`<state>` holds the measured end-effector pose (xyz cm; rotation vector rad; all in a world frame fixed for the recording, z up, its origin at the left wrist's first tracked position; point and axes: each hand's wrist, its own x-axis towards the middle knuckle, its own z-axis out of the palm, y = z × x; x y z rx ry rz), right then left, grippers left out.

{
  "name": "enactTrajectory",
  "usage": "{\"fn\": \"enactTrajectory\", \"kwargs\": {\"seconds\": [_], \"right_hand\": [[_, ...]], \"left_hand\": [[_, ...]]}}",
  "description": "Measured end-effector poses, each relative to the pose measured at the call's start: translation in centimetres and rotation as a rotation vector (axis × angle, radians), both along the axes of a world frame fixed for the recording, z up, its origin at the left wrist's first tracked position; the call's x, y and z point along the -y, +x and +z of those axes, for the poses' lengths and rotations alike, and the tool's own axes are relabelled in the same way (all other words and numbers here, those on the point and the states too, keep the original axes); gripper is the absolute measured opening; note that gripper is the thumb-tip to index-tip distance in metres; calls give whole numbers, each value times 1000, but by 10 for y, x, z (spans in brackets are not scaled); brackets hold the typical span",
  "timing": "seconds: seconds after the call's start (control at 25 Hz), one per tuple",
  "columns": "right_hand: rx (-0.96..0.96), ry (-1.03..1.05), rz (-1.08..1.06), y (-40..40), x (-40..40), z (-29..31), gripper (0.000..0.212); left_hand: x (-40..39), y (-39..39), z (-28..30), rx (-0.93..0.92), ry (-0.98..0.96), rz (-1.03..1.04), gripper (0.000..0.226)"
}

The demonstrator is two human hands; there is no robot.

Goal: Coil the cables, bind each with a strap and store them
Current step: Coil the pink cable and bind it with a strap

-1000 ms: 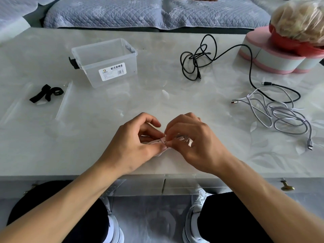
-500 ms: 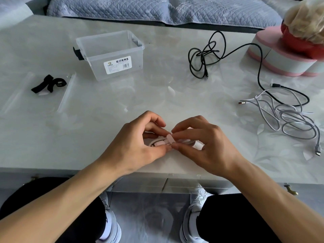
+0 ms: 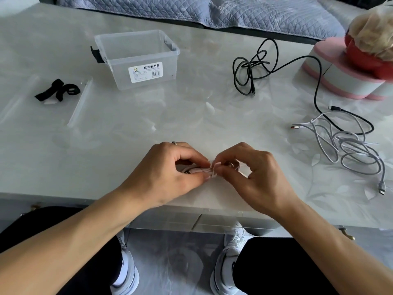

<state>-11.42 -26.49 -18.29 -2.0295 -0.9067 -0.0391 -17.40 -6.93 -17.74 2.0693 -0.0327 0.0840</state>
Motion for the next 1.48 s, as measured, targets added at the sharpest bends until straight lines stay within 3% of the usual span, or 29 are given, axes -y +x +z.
{"fn": "enactTrajectory", "kwargs": {"seconds": [0.12, 0.32, 0.44, 0.68, 0.92, 1.16, 1.32, 1.48], "right_hand": [[-123, -48, -70, 0, -5, 6, 9], [85, -130, -61, -4, 0, 4, 7], [104, -88, -46, -3, 4, -3, 9], [-51, 43, -70, -1, 8, -5, 8], [-187, 80, -177, -2, 3, 1, 9], [-421, 94, -175, 4, 6, 18, 11], [-438, 92, -187, 4, 2, 22, 5], [-430, 115, -206, 3, -5, 19, 10]], "left_hand": [[-1, 1, -1, -11, 4, 16, 14], [0, 2, 0, -10, 15, -26, 14], [-9, 17, 8, -81, -10, -123, 15], [-17, 46, 21, -144, 167, -327, 22], [-16, 46, 10, 111, 272, -354, 17], [-12, 41, -2, 125, 169, -302, 6], [-10, 42, 0, 87, 114, -306, 1], [-7, 40, -1, 54, 10, -250, 10]]}}
